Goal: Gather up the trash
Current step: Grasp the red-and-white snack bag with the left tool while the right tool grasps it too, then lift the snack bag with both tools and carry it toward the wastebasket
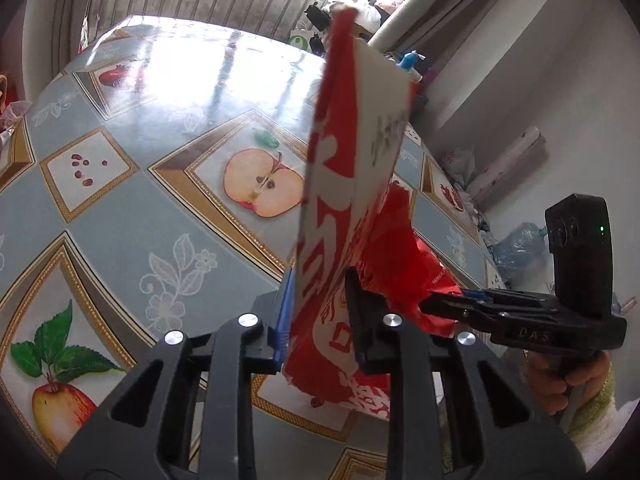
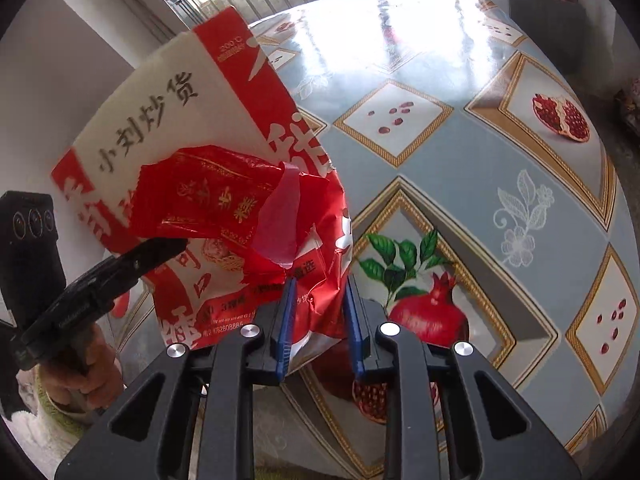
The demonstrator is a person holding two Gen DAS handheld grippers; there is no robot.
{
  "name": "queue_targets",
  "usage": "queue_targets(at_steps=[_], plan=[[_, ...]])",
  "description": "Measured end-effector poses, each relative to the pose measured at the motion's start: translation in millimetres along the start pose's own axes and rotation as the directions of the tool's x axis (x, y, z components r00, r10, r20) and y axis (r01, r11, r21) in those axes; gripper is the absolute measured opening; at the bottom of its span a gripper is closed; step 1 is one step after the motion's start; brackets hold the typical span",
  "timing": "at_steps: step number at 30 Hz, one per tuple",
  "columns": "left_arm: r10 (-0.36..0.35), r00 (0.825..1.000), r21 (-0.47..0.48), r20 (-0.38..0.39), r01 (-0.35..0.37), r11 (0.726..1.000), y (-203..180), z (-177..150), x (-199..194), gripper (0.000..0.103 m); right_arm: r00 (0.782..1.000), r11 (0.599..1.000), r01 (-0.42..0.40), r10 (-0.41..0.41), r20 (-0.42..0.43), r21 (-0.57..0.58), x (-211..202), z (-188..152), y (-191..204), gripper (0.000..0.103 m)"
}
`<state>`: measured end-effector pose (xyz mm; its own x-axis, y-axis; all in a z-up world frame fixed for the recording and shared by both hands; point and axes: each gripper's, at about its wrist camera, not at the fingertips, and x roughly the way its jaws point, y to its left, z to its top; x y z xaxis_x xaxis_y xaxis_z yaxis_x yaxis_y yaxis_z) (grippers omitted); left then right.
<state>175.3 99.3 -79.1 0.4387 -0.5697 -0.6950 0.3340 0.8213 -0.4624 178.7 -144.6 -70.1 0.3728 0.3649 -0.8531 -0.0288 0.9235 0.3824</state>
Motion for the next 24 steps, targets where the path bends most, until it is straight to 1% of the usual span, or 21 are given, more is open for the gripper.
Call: queue_targets(at_steps=[2, 4, 6, 9, 11, 13, 14, 17, 20, 24], plan=[[-0.021, 1.0, 0.017, -0.023, 0.021, 1.0, -4, -6, -2, 0.015, 1.0, 1.0, -0.005, 0.005, -0.004, 0.016, -4, -10, -5, 0.024], [-0.038, 0.998, 0.058, -0.043, 0.04, 0.998, -13, -9, -1, 0.011, 1.0, 1.0, -0.007, 0.007, 0.005, 0.029, -12, -16, -12, 0.024], [-0.049, 0.997, 0.109, -0.052, 0.054, 0.993, -23, -12, -2, 0.005, 0.999, 0.998, -0.025, 0.022, 0.044, 0.053, -24, -16, -21, 0.024], [-0.07, 0.996, 0.157, -0.063, 0.079, 0.984, -35, -11, -2, 0.001, 0.992, 0.997, -0.041, 0.032, 0.119, 0.072, -44, -12, -32, 0.025], [-0.081, 0.994, 0.185, -0.067, 0.092, 0.978, -41, -7, 1, 0.0, 0.987, 0.997, -0.034, 0.023, 0.159, 0.067, -56, -10, -34, 0.027], [-0.067, 0.995, 0.214, -0.074, 0.081, 0.973, -48, -8, 2, 0.0, 0.98, 0.998, -0.018, 0.007, 0.197, 0.057, -65, -7, -36, 0.027], [-0.054, 0.996, 0.226, -0.073, 0.07, 0.972, -50, -9, 3, 0.0, 0.977, 0.999, -0.007, -0.005, 0.213, 0.053, -70, -3, -34, 0.029], [-0.058, 0.994, 0.236, -0.088, 0.078, 0.969, -51, -10, 5, 0.0, 0.967, 0.999, -0.001, -0.012, 0.255, 0.052, -86, -11, -39, 0.033], [-0.06, 0.994, 0.254, -0.09, 0.081, 0.964, -53, -10, 3, 0.0, 0.965, 1.0, -0.004, 0.0, 0.261, 0.015, -89, -6, -32, 0.035], [-0.061, 0.994, 0.266, -0.094, 0.084, 0.96, -59, -4, 7, 0.0, 0.969, 0.998, 0.018, -0.004, 0.246, -0.056, -82, 0, -8, 0.04]])
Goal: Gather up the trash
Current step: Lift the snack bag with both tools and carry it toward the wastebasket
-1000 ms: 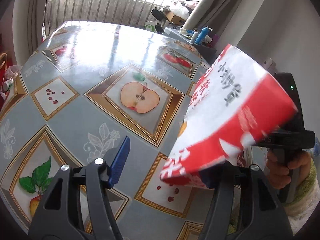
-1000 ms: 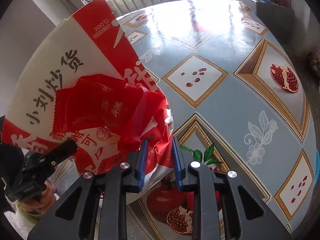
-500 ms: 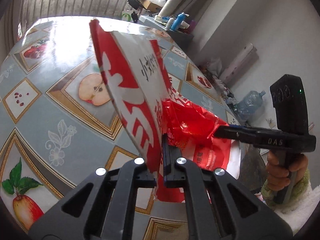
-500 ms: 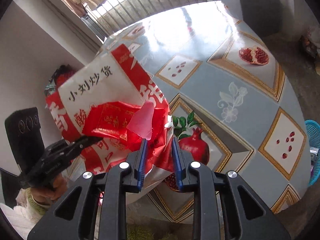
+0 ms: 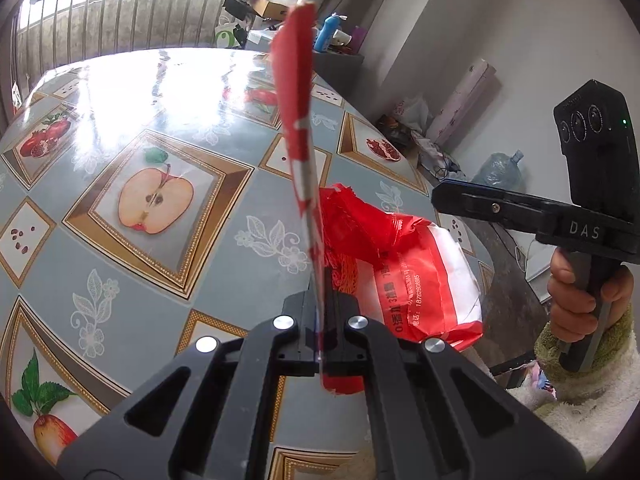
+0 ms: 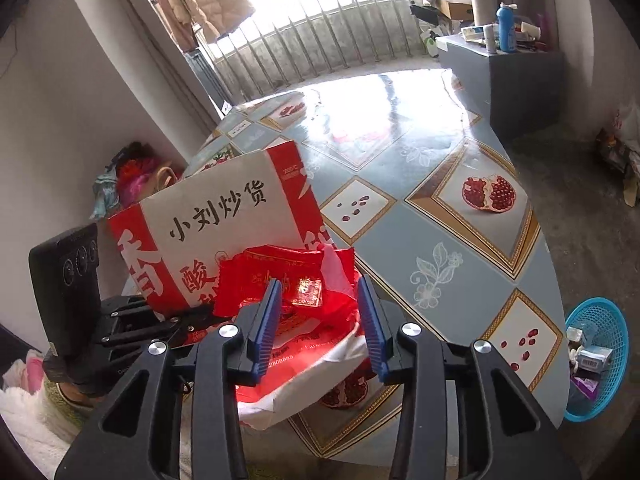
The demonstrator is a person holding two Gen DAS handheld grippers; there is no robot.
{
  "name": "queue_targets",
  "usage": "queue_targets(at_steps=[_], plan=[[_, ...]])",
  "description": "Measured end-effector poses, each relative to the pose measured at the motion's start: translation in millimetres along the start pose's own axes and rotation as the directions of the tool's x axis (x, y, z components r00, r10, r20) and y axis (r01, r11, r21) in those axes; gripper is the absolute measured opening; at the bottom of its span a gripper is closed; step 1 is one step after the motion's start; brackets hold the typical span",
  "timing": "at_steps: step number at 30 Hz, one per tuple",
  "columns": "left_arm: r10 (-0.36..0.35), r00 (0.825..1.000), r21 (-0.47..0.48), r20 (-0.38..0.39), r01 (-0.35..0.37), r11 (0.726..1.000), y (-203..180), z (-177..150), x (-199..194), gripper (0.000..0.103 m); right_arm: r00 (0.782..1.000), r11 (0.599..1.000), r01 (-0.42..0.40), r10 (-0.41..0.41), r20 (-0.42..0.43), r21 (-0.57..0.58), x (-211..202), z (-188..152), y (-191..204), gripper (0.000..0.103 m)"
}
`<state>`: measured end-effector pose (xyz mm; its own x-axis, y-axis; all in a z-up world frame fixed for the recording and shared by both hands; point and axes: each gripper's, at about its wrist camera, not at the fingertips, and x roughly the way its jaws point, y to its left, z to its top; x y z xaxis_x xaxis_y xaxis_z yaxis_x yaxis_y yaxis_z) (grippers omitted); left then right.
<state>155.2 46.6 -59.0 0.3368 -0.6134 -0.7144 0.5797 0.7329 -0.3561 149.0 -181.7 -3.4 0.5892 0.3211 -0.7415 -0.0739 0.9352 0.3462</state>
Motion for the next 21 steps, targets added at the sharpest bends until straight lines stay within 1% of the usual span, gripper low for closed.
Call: queue_targets(at_steps=[2, 4, 9, 11, 12, 13, 14, 15, 16, 17, 21], plan=[[0.004, 1.0, 0.008, 0.0, -0.004, 1.0, -2, 4, 2, 0.0, 1.0, 1.0, 0.021, -0.021, -0.006, -0.019, 9, 3, 4, 0.04], [0.013, 1.0, 0.018, 0.001, -0.013, 1.0, -5, 5, 3, 0.0, 0.999, 1.0, 0.027, -0.027, -0.023, -0.013, 18, 6, 2, 0.04], [0.025, 1.0, 0.032, 0.004, -0.025, 0.999, -12, 6, 5, 0.0, 0.995, 0.998, 0.062, -0.063, -0.08, -0.009, 41, 9, -5, 0.039], [0.029, 1.0, 0.039, 0.007, -0.029, 0.999, -15, 6, 5, 0.0, 0.992, 0.997, 0.078, -0.079, -0.1, -0.012, 47, 8, -6, 0.03], [0.028, 1.0, 0.04, 0.009, -0.028, 0.999, -16, 6, 4, 0.0, 0.99, 0.996, 0.086, -0.087, -0.11, -0.009, 50, 8, -7, 0.028], [0.026, 1.0, 0.041, 0.012, -0.026, 0.999, -17, 6, 4, 0.0, 0.989, 0.996, 0.086, -0.086, -0.117, -0.003, 53, 7, -9, 0.023], [0.022, 1.0, 0.043, 0.014, -0.023, 0.999, -17, 7, 3, 0.0, 0.99, 0.997, 0.077, -0.076, -0.123, 0.009, 54, 6, -10, 0.018], [0.017, 1.0, 0.045, 0.017, -0.018, 0.999, -18, 6, 2, 0.0, 0.99, 0.998, 0.066, -0.063, -0.126, 0.022, 55, 6, -12, 0.016], [0.013, 1.0, 0.047, 0.02, -0.014, 0.999, -19, 7, 1, 0.0, 0.991, 0.998, 0.055, -0.05, -0.127, 0.031, 55, 5, -13, 0.011], [0.012, 1.0, 0.05, 0.022, -0.013, 0.999, -20, 7, 1, 0.0, 0.991, 0.998, 0.048, -0.043, -0.127, 0.038, 54, 5, -14, 0.007], [0.007, 1.0, 0.061, 0.028, -0.009, 0.998, -26, 12, 1, 0.0, 0.996, 0.997, 0.024, -0.017, -0.087, 0.078, 42, 5, -20, 0.004]])
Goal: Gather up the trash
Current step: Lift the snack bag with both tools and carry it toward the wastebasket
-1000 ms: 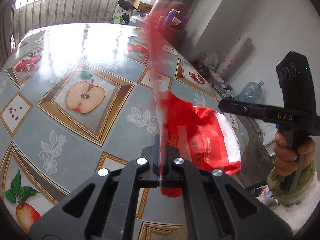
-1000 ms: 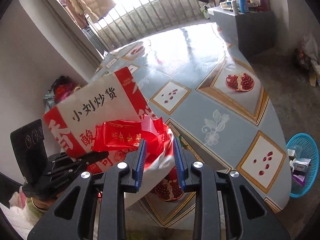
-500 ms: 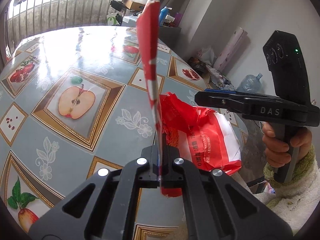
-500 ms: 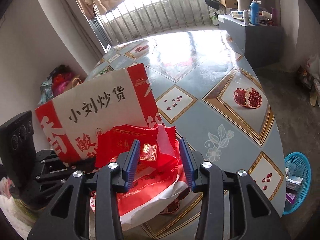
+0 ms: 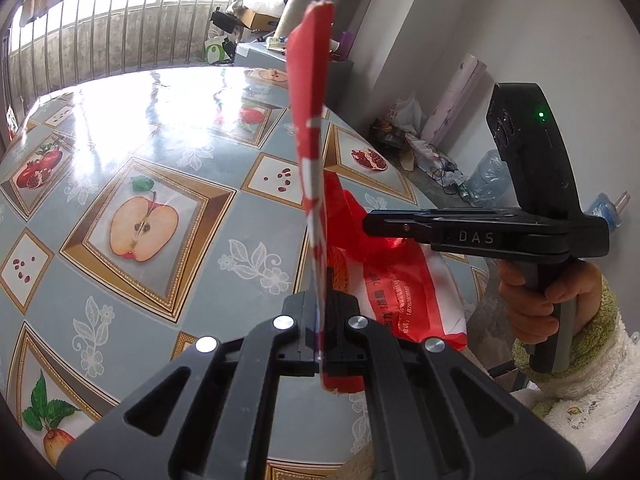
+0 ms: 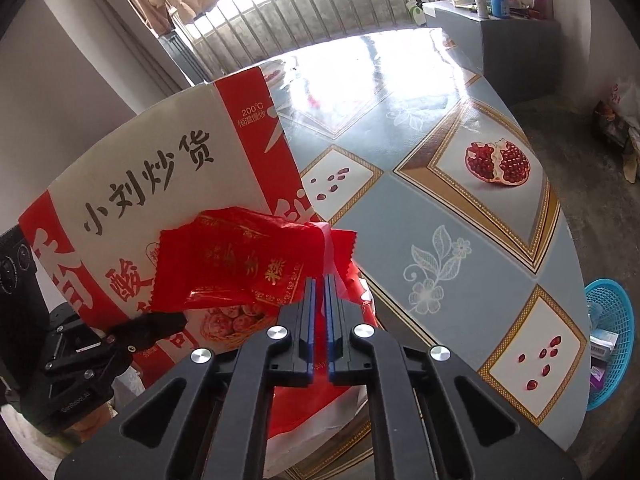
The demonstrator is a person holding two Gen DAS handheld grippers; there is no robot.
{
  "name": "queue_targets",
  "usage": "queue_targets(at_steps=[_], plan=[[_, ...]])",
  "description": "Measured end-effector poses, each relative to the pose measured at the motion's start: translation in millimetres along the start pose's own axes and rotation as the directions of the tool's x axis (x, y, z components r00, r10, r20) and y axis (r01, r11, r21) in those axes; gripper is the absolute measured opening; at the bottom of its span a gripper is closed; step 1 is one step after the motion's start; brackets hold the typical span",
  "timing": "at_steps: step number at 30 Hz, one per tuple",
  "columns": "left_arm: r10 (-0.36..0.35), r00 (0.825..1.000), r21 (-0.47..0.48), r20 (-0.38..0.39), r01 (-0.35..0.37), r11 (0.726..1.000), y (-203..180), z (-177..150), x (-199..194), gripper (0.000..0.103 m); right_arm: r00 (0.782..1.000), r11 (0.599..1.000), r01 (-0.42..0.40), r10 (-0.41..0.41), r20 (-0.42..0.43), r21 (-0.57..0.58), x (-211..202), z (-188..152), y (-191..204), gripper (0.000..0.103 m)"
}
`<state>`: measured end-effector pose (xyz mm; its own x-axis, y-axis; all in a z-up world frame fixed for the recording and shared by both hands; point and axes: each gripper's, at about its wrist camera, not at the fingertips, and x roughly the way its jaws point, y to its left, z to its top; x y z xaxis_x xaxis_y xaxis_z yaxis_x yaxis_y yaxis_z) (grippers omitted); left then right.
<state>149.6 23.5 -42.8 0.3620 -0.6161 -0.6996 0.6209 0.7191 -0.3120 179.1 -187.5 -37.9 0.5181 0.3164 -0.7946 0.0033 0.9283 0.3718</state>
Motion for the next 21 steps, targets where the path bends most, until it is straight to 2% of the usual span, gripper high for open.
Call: queue_targets(at_steps=[7, 12, 16, 21], plan=[[-0.025, 0.999, 0.057, 0.028, 0.023, 0.998, -20, 18, -2, 0.0, 0.99, 0.995, -0.029, 0.015, 0.137, 0.1, -51, -5, -26, 0.003], [-0.076, 0.997, 0.123, 0.024, 0.073, 0.99, -51, 39, 9, 0.0, 0.973, 0.983, -0.017, -0.026, 0.23, 0.183, -90, -15, -57, 0.003], [-0.119, 0.993, 0.226, 0.006, 0.114, 0.967, -93, 56, 28, 0.0, 0.951, 0.963, -0.003, -0.081, 0.299, 0.268, -122, -29, -93, 0.003], [-0.192, 0.979, 0.306, -0.071, 0.204, 0.93, -150, 74, 67, 0.0, 0.922, 0.919, 0.029, -0.177, 0.345, 0.393, -159, -55, -149, 0.003]])
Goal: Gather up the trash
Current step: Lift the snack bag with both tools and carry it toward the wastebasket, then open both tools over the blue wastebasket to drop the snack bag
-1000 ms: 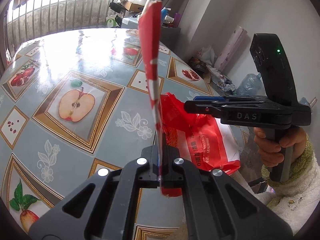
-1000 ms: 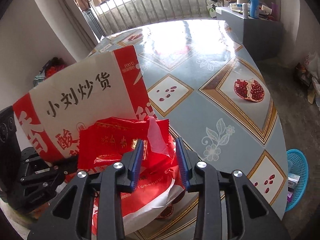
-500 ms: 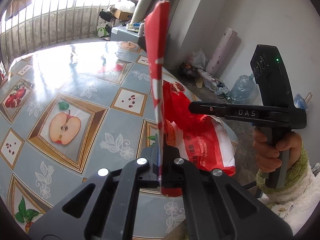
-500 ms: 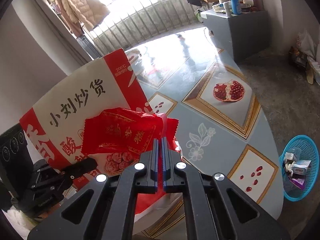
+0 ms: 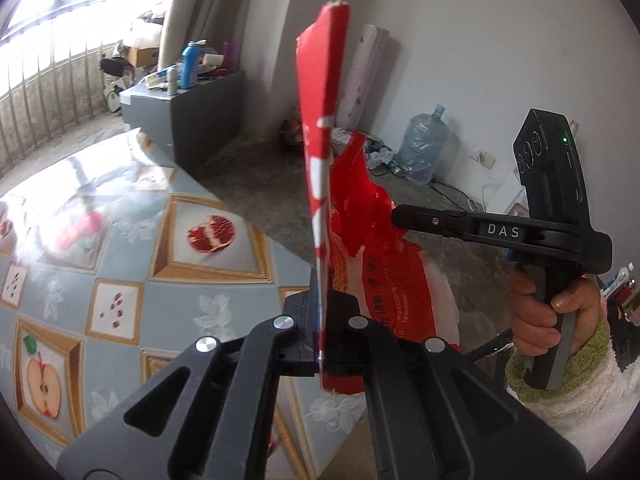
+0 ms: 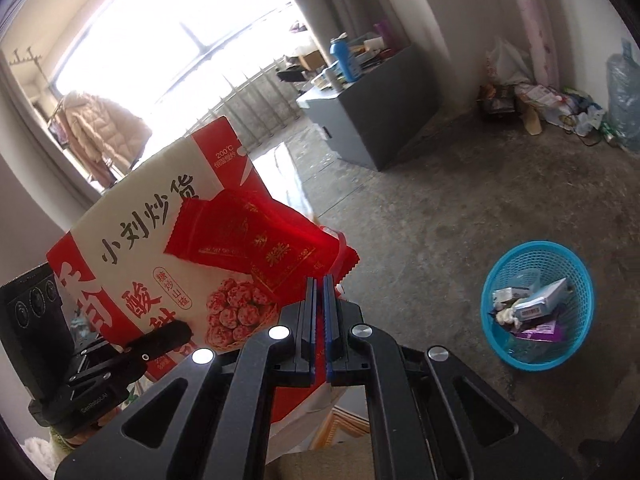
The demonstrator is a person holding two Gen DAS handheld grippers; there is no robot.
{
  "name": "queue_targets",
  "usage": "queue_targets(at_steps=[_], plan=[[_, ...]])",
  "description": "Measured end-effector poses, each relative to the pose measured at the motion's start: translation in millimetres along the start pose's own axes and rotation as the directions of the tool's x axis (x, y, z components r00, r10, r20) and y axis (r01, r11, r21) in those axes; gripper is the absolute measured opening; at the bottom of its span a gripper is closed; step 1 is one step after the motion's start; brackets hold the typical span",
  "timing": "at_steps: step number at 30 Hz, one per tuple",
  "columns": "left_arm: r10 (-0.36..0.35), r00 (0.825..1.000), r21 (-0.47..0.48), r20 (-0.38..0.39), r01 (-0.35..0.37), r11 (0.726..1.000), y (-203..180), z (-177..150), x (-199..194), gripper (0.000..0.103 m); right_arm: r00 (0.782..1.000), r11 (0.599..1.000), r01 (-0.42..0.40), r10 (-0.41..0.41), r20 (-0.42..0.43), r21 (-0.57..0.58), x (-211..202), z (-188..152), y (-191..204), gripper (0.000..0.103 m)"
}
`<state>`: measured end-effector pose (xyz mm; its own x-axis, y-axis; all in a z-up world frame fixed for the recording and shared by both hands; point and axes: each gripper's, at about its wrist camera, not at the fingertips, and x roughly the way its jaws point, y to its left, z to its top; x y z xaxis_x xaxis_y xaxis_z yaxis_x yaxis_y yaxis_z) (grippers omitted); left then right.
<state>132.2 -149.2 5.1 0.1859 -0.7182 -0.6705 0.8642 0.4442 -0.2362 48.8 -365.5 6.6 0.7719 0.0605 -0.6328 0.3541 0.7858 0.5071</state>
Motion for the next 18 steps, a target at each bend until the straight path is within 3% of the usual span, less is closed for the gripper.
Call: queue_targets(at_steps=[8, 14, 18], plan=[[-0.062, 0.984, 0.147, -0.166, 0.086, 0.985, -65, 46, 105, 0.0, 0.986, 0.966, 0.144, -0.16, 0.057, 0.217, -30, 3, -115, 0.003], [-0.066, 0.947, 0.11, -0.314, 0.105, 0.988, -87, 60, 199, 0.0, 0.969, 0.901, 0.215, -0.245, 0.033, 0.376, -16, -1, -198, 0.003], [-0.027, 0.926, 0.097, -0.377, 0.068, 0.993, -97, 63, 257, 0.0, 0.952, 0.85, 0.28, -0.307, -0.013, 0.446, 6, -4, -246, 0.003]])
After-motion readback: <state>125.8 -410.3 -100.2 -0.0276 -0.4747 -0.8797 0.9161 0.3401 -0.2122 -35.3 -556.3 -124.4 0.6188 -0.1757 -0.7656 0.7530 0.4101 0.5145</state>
